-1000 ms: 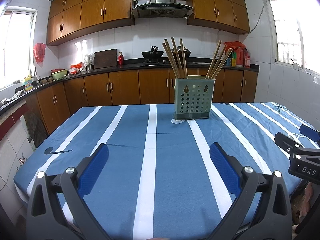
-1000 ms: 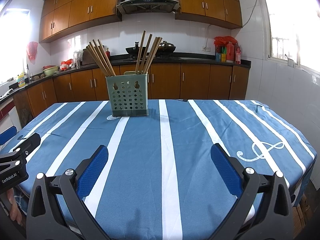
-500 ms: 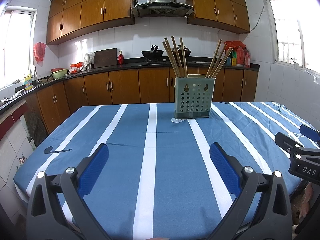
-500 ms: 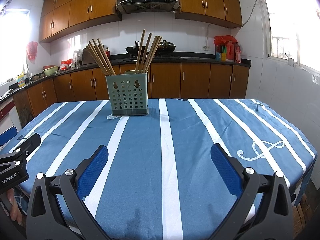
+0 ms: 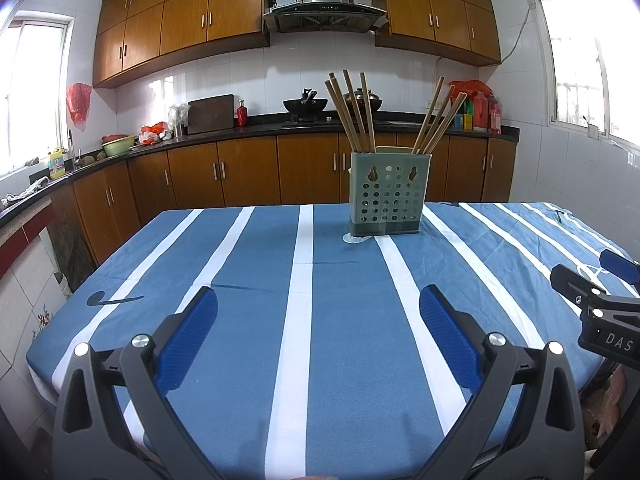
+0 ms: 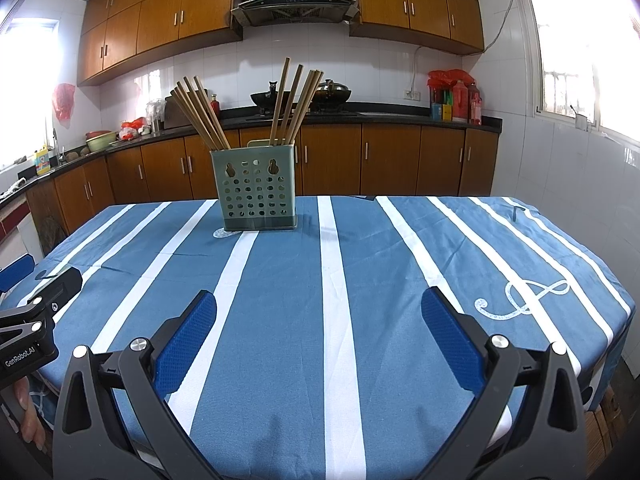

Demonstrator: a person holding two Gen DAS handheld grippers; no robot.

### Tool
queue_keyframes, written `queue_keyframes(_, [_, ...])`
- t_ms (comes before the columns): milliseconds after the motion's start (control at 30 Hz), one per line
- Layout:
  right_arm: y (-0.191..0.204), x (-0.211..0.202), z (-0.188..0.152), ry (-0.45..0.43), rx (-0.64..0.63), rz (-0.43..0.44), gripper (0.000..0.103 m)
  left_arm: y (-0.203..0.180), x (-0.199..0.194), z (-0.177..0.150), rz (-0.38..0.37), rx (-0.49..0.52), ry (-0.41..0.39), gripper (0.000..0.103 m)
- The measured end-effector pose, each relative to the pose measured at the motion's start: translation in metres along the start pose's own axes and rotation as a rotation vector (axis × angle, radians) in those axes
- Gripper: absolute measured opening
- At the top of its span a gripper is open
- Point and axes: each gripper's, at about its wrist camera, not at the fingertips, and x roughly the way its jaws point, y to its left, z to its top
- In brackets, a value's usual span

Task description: Organize utensils

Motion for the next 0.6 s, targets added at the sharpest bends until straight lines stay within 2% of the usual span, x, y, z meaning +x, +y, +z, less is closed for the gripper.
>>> queue_keyframes(600, [0.0008, 0.0009, -0.0011, 0.002, 0.002, 0.0, 0.101, 0.002, 0.0012, 0.0006, 0.0, -0.01, 0.012, 0.099])
